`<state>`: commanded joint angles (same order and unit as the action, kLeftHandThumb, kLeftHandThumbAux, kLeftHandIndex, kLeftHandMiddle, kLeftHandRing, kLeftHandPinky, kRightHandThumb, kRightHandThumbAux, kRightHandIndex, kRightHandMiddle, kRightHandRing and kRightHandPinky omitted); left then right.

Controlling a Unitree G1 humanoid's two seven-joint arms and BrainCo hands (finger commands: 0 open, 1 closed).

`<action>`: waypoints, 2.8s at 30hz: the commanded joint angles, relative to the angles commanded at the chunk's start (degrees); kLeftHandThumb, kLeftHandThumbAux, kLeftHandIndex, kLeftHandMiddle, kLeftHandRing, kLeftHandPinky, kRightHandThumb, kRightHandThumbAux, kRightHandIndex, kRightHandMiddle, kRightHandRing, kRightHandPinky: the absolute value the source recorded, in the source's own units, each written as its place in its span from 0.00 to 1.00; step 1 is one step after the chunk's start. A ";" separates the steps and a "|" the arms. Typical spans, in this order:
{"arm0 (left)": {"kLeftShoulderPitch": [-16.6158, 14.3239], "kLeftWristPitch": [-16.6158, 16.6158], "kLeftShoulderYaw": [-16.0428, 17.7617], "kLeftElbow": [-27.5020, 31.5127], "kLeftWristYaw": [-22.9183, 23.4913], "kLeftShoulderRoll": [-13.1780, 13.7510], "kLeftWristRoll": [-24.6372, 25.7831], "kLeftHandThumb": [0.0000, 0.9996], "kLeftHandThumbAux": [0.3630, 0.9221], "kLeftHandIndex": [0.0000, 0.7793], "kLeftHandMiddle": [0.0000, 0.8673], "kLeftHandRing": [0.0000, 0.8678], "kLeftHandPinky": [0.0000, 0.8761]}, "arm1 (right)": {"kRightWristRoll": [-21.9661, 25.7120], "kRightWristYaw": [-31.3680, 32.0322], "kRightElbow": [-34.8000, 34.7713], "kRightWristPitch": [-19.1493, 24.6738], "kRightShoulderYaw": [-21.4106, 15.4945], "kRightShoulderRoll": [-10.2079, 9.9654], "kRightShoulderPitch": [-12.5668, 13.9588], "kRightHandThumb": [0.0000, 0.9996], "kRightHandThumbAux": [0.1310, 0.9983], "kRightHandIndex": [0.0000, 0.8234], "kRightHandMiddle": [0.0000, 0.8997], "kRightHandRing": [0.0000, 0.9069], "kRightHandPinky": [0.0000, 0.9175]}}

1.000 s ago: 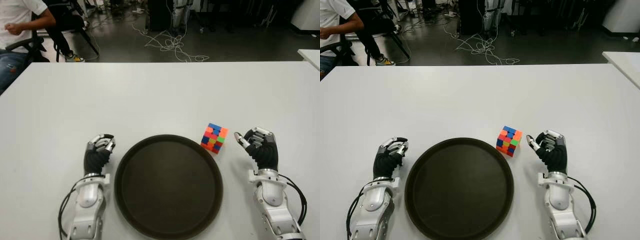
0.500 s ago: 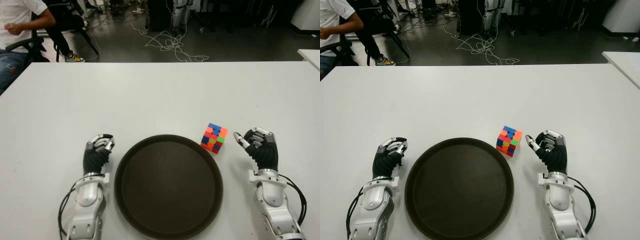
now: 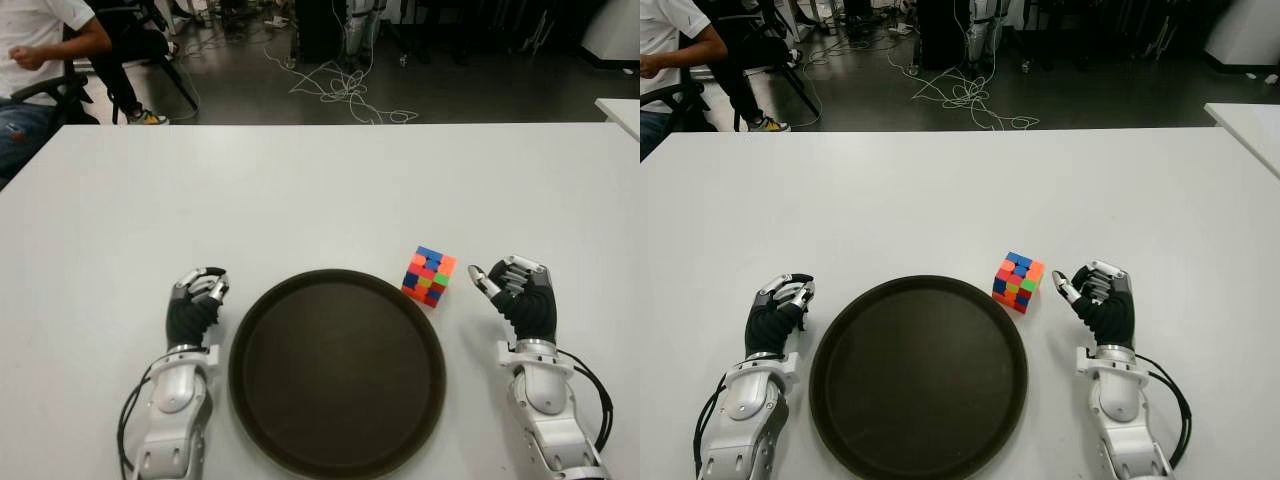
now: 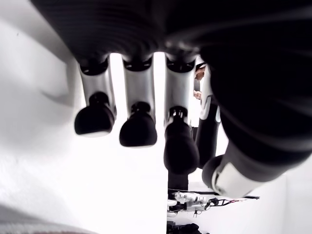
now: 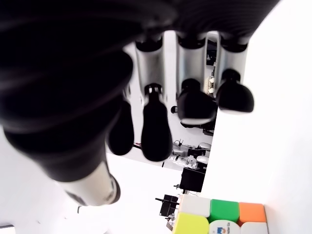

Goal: Pick up the Rubik's Cube and put it in the plate

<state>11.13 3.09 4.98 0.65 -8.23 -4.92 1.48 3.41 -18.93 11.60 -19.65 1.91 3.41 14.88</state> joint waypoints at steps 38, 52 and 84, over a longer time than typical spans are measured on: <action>-1.32 -2.06 0.97 -3.97 0.05 1.25 -0.88 0.71 0.62 0.57 0.91 0.93 0.93 | -1.30 -2.79 -2.71 4.78 1.04 -0.14 0.26 0.28 0.80 0.84 0.90 0.92 0.93; -1.47 -7.80 1.02 -8.08 2.22 2.18 -0.79 0.71 0.62 0.57 0.91 0.94 0.93 | -2.01 -2.63 -2.97 3.81 1.26 0.78 0.80 0.26 0.80 0.85 0.90 0.93 0.93; -2.35 0.84 2.19 -3.99 3.73 2.98 -1.87 0.71 0.61 0.57 0.93 0.96 0.94 | -3.74 -4.22 -4.85 3.51 1.82 -0.15 0.76 0.29 0.80 0.82 0.89 0.91 0.92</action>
<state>8.78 3.93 7.17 -3.34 -4.50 -1.94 -0.39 -0.33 -23.15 6.75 -16.14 3.73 3.26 15.64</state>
